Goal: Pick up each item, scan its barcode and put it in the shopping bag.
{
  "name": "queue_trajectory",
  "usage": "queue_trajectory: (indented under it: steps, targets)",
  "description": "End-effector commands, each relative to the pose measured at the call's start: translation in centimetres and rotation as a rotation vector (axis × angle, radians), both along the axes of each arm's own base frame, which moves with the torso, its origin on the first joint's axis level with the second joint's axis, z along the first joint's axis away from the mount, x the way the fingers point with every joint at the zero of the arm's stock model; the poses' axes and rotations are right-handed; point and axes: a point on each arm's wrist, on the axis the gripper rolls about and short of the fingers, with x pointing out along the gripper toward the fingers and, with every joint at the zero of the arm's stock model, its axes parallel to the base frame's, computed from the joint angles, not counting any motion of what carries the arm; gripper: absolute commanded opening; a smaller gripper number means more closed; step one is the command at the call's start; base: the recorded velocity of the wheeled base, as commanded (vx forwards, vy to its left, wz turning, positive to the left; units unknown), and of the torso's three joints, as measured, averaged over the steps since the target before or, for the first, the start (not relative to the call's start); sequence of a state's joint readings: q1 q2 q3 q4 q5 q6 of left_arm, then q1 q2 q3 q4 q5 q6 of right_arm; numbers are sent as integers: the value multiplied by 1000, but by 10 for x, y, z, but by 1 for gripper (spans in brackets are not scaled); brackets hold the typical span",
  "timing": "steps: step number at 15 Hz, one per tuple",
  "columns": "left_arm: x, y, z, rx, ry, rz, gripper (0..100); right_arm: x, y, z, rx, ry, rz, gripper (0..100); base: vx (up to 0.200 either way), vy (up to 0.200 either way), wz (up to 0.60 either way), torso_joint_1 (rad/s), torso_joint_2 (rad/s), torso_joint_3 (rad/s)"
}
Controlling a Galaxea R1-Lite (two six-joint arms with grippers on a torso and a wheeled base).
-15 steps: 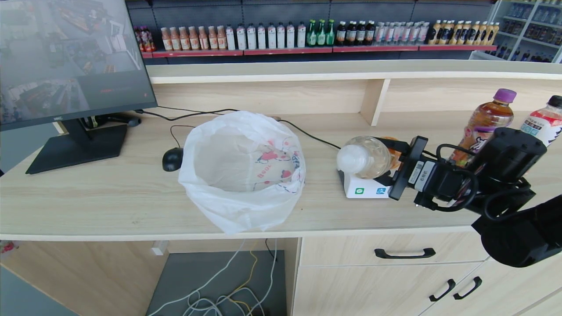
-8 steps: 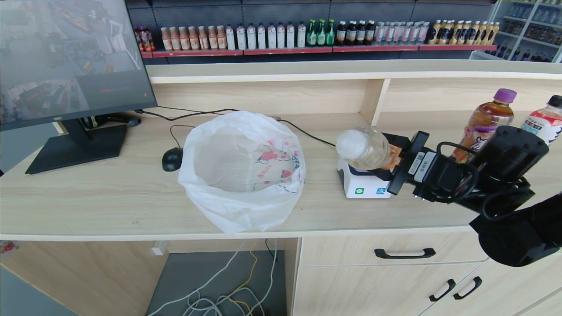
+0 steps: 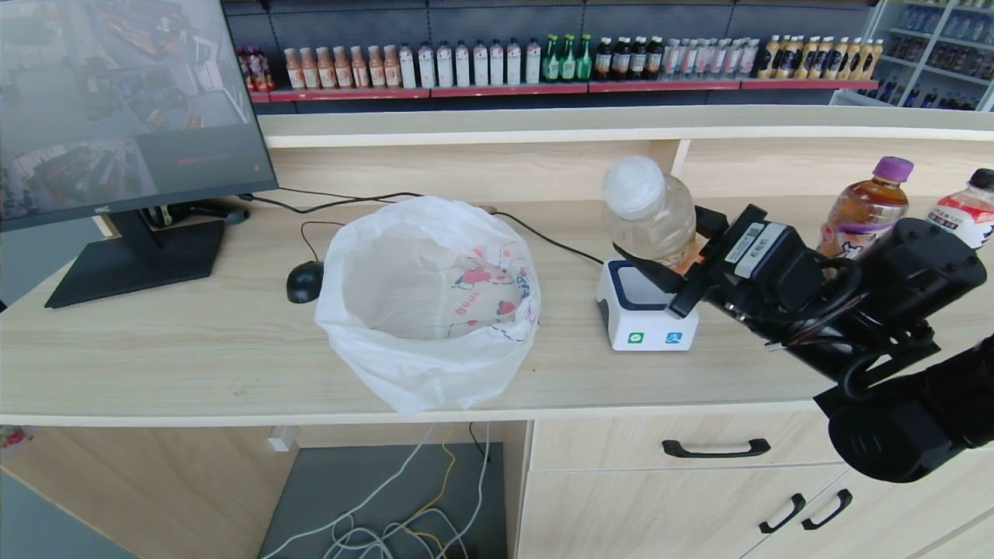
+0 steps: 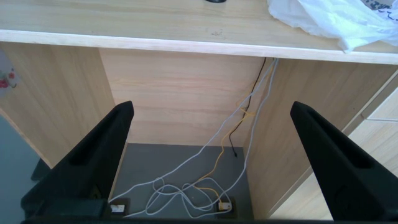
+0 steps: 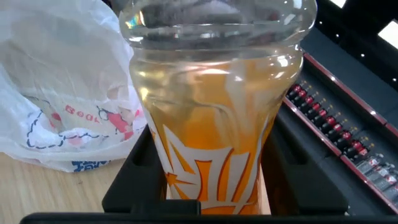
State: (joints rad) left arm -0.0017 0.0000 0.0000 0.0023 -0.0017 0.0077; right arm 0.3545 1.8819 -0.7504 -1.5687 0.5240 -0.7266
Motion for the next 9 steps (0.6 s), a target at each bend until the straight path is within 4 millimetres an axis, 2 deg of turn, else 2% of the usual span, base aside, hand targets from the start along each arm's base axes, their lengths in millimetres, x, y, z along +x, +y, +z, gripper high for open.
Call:
queue_trajectory:
  steps: [1,2,4,7,9]
  targets:
    - [0,0,0,0,1,0,100,-11,20,9,40,-6,55,0,0,0,0,0,0,0]
    - [0,0,0,0,1,2,100,-16,27,11,61,11,77,0,0,0,0,0,0,0]
    - [0,0,0,0,-1,0,100,-29,39,25,221,100,71,0,0,0,0,0,0,0]
    - [0,0,0,0,1,0,100,-34,40,36,442,223,29,0,0,0,0,0,0,0]
    - [0,0,0,0,-1,0,100,-36,37,41,536,286,63,0,0,0,0,0,0,0]
